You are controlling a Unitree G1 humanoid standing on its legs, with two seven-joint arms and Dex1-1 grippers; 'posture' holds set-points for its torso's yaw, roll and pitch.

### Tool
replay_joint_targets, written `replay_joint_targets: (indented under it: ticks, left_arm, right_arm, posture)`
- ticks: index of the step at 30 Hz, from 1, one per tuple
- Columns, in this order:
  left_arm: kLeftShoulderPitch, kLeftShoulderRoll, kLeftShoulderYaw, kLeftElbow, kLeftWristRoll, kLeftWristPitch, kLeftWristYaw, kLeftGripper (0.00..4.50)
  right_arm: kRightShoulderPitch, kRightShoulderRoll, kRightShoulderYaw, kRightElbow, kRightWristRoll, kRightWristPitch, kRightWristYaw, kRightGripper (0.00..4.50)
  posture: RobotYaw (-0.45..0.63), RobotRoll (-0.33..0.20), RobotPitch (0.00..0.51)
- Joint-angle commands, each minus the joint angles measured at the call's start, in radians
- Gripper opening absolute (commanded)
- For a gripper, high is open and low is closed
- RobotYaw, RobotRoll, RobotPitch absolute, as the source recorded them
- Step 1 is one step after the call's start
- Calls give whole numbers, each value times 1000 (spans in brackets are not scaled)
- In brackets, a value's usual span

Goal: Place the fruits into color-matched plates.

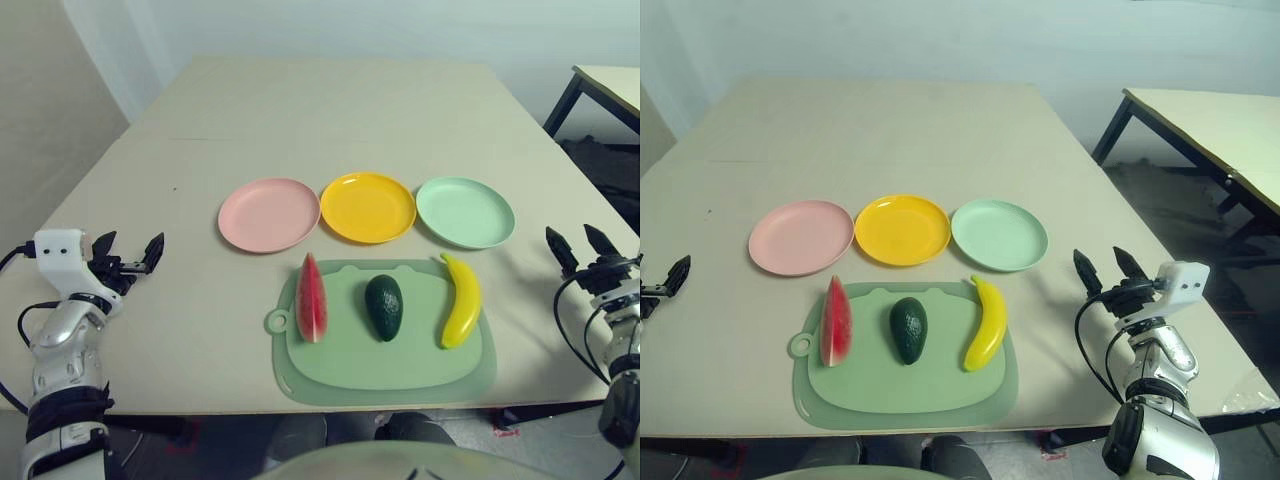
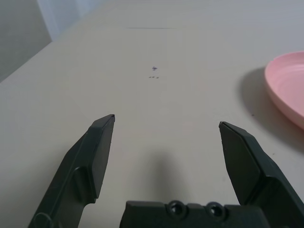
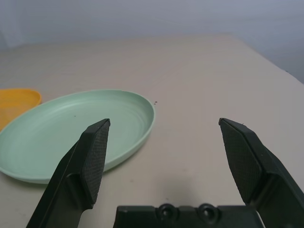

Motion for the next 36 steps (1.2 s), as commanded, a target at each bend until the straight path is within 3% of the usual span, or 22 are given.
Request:
replay_joint_targets:
  ticks: [1,15,18,21,24,30,36]
  left_arm:
    - [5,0,5,-10,0,3,5,4487]
    - [42,-28,-5,-101,-26,22,5,4487]
    - [47,-42,-29,-159,-77,23,-103,4487]
    - [88,-42,-64,-319,-209,68,-320,4487]
    - [145,10,-98,-464,-299,136,-509,4487]
    - [168,176,-142,-587,-318,225,-724,4487]
    - [133,248,-200,-570,-267,202,-845,4487]
  right_arm:
    - [-16,12,14,-25,-4,-2,-12,4500]
    - [6,-31,1,-63,6,26,-105,4500]
    - [13,-51,-36,-65,39,40,-121,4500]
    - [22,-71,-73,-74,75,80,-124,4500]
    - [37,-105,-96,-81,98,152,-141,4500]
    - [167,-193,13,-287,15,216,-15,4500]
    - [389,-345,138,-790,-52,310,115,4500]
  posture:
    - [196,0,0]
    - [201,0,0]
    - [178,0,0]
    - [154,0,0]
    - [136,0,0]
    - [70,0,0]
    - [7,0,0]
